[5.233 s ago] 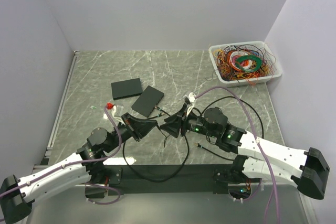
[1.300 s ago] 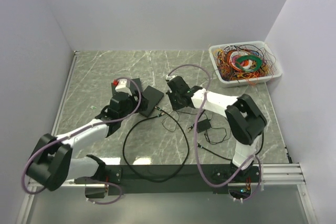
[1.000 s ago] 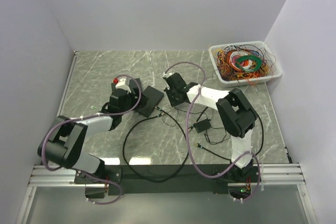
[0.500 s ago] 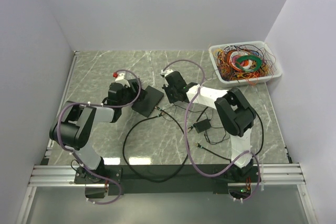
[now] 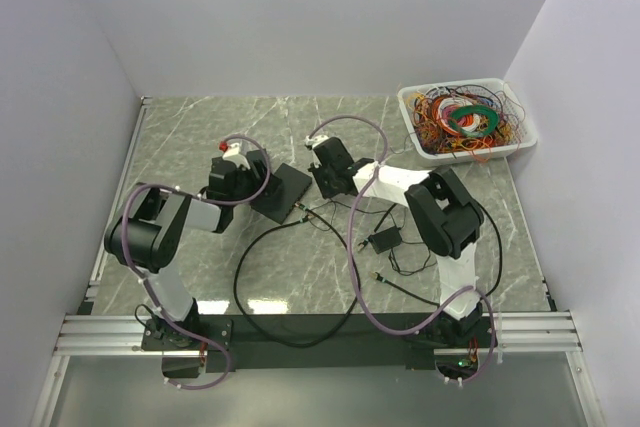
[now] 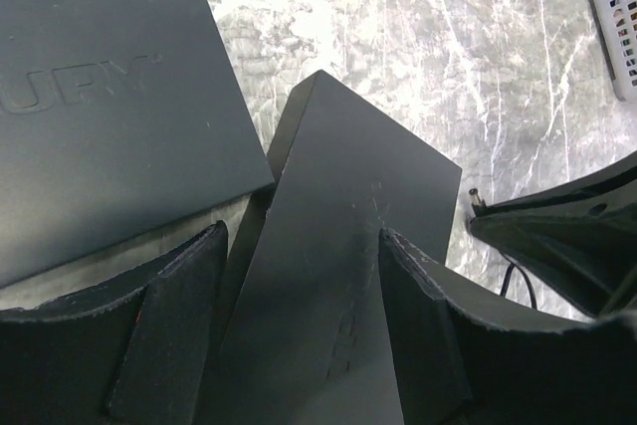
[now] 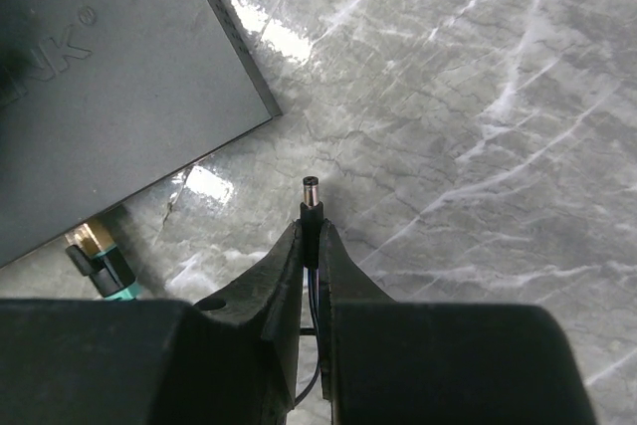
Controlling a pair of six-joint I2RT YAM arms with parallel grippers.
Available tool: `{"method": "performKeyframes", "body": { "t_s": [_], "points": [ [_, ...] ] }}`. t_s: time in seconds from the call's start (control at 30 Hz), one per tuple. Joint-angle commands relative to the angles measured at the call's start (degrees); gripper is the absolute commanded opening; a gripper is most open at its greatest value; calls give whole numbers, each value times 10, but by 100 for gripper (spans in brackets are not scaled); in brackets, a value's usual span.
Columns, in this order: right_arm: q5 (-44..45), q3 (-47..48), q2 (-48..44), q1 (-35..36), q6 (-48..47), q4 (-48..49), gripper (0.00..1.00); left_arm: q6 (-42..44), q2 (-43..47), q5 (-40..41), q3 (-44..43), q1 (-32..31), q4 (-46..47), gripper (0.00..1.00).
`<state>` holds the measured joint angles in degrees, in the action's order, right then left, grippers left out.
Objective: Insert the plug into the switch port
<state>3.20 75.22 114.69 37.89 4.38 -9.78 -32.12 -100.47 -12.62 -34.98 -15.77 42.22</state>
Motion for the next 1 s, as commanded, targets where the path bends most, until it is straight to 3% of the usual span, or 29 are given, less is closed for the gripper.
{"method": "performKeyframes", "body": {
  "t_s": [0.0,0.53,0.97],
  "points": [
    [-10,29,12,-2,-10,14,0,3,-17,-16,-25,0,34,67],
    [-28,103,65,0,-28,-31,0,26,-78,-84,-100,1,51,64],
    [-86,168,84,1,-39,-170,0,35,-85,-92,-112,1,30,63]
  ]
}}
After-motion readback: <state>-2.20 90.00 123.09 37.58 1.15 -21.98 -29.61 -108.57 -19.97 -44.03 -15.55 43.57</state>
